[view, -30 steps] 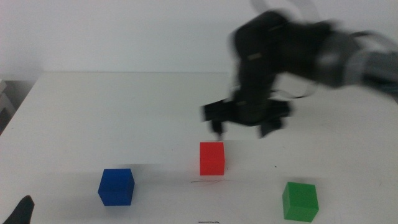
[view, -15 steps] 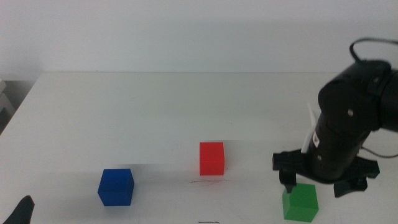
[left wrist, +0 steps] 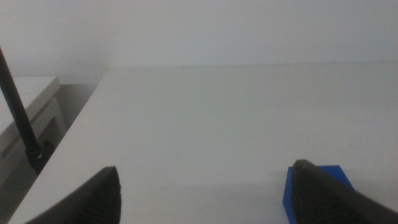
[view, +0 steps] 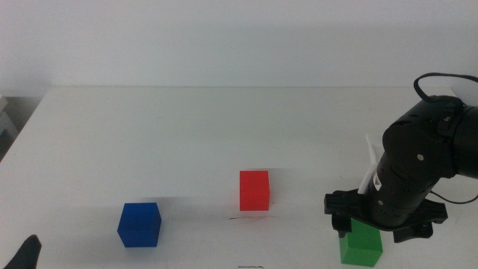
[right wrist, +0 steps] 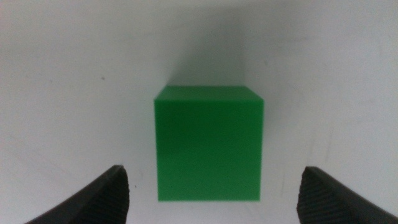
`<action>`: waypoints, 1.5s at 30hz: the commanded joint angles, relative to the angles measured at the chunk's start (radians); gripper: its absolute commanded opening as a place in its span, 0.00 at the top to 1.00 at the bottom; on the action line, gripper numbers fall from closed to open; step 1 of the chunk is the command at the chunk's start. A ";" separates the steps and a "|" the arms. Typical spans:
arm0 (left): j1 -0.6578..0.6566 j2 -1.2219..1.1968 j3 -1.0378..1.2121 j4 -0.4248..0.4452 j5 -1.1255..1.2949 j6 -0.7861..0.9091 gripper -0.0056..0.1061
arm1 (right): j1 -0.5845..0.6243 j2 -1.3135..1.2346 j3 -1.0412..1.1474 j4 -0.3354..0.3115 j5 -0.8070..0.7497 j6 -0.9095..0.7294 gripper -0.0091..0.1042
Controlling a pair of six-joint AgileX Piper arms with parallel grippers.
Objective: Stack red cubes first, then green, then blue cubes in a specific spot.
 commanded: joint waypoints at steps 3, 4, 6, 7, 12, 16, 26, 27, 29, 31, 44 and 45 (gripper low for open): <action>0.002 -0.025 -0.001 -0.012 -0.083 -0.006 0.11 | -0.007 -0.010 -0.015 -0.041 -0.028 -0.007 0.14; 0.002 -0.025 -0.001 -0.012 -0.083 -0.006 0.11 | -0.007 -0.001 -0.015 -0.043 -0.028 -0.007 0.14; 0.002 -0.025 -0.001 -0.012 -0.083 -0.006 0.11 | -0.007 0.018 -0.015 -0.044 -0.033 -0.007 0.14; 0.002 -0.025 -0.001 -0.012 -0.083 -0.006 0.11 | -0.007 0.030 -0.015 -0.044 -0.037 -0.007 0.14; 0.002 -0.025 -0.001 -0.012 -0.083 -0.006 0.11 | -0.007 0.084 -0.015 -0.041 -0.078 -0.029 0.19; 0.002 -0.025 -0.001 -0.012 -0.083 -0.006 0.11 | -0.008 0.096 -0.015 -0.040 -0.074 -0.051 0.50; 0.002 -0.025 -0.001 -0.012 -0.083 -0.006 0.11 | 0.055 0.067 -0.410 -0.058 0.279 -0.145 0.93; 0.002 -0.025 -0.001 -0.012 -0.083 -0.006 0.11 | 0.064 0.079 -0.450 -0.063 0.297 -0.148 0.93; 0.002 -0.025 -0.001 -0.012 -0.083 -0.006 0.11 | 0.080 0.121 -0.538 -0.061 0.307 -0.149 0.93; 0.002 -0.025 -0.001 -0.012 -0.083 -0.006 0.11 | 0.089 0.172 -0.615 -0.042 0.333 -0.149 0.93; 0.002 -0.025 -0.001 -0.012 -0.083 -0.006 0.11 | 0.133 0.467 -0.927 0.061 0.348 -0.200 0.93; 0.002 -0.025 -0.001 -0.012 -0.083 -0.006 0.11 | 0.133 0.476 -0.934 0.061 0.348 -0.200 0.93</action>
